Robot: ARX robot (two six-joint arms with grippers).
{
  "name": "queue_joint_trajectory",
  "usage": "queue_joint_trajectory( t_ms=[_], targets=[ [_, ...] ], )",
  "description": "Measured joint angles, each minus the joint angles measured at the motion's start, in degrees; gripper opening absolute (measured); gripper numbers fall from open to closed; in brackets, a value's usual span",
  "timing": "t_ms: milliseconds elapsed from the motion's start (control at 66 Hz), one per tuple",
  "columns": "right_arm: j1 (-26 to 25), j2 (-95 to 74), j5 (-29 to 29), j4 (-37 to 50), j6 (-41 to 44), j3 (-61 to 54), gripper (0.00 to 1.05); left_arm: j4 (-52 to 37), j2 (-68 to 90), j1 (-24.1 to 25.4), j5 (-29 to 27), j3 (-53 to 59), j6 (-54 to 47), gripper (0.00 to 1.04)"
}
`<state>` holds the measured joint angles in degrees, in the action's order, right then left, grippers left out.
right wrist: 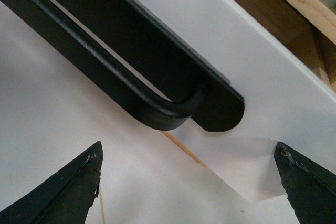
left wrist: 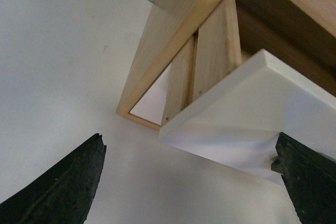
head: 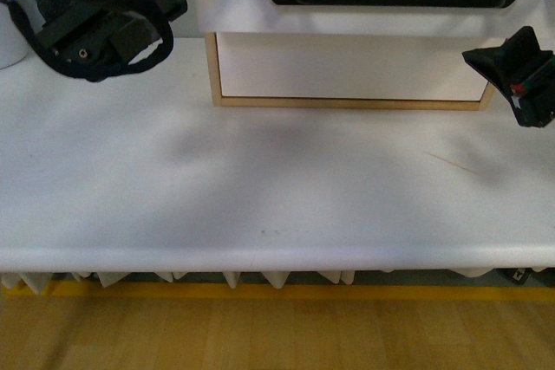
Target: Close drawer sideways
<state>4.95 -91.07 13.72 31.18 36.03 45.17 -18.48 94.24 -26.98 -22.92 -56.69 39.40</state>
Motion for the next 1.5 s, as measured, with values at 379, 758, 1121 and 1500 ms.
queue_joint_trajectory(
  t_ms=[379, 758, 1121, 1500],
  targets=[
    [1.3, -11.2, -1.8, 0.7, -0.1, 11.3, 0.96, 0.8, 8.9, 2.0, 2.1, -10.8, -1.9, 0.99],
    [1.2, -16.1, -4.0, 1.5, -2.1, 15.8, 0.96, 2.8, 15.1, 3.0, 4.1, -18.4, -2.3, 0.99],
    [-0.2, -5.9, -2.1, 2.8, -4.3, 6.4, 0.96, -0.8, 5.8, 5.2, 0.8, -6.5, -3.6, 0.99],
    [-3.0, 27.7, -2.6, -5.3, -12.1, -15.4, 0.96, 0.2, -22.7, 9.6, -7.5, 21.0, -9.8, 0.99]
  ],
)
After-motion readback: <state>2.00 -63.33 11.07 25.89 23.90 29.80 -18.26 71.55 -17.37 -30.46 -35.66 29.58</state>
